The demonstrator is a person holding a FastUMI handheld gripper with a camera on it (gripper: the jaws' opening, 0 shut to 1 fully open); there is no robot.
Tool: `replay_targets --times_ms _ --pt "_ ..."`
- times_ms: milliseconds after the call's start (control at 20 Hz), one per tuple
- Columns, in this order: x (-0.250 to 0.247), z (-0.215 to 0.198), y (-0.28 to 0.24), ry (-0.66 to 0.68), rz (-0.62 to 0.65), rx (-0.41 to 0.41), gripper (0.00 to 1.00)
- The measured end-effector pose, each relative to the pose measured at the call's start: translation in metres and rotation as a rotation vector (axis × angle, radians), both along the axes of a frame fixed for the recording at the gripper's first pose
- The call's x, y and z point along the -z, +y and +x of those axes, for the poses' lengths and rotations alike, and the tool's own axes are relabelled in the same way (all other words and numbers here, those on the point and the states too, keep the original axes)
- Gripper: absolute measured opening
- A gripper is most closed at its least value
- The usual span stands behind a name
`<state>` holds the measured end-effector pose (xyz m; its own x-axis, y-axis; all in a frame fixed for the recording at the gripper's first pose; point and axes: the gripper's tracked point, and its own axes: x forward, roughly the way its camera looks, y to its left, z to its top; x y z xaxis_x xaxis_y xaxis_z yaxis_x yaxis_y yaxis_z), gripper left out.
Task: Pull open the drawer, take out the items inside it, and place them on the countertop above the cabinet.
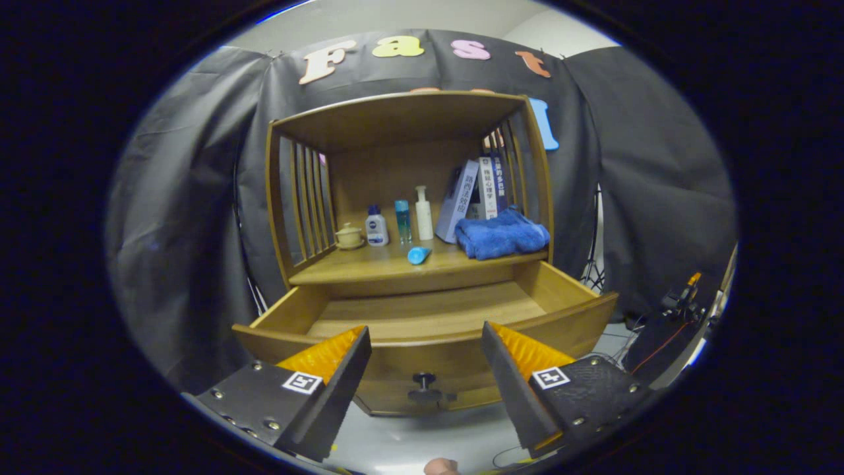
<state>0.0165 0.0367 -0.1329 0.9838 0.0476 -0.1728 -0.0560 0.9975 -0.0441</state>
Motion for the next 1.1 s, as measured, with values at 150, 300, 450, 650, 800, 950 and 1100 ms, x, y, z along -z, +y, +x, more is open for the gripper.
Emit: replay_targets --times_ms 150,300,450,650,800,950,1100 --pt "0.015 0.002 -0.001 0.003 -0.019 0.001 1.00" --pt "0.034 0.011 0.003 0.020 0.002 -0.009 1.00" --pt "0.051 0.024 0.009 0.030 0.004 -0.021 1.00" --pt "0.068 0.043 0.008 0.001 -0.022 -0.011 1.00" --pt "0.065 0.040 0.015 -0.045 -0.046 -0.016 0.99" --pt "0.070 0.047 0.018 -0.050 -0.042 -0.034 0.99" --pt "0.071 0.066 0.022 -0.039 -0.006 -0.033 0.99"
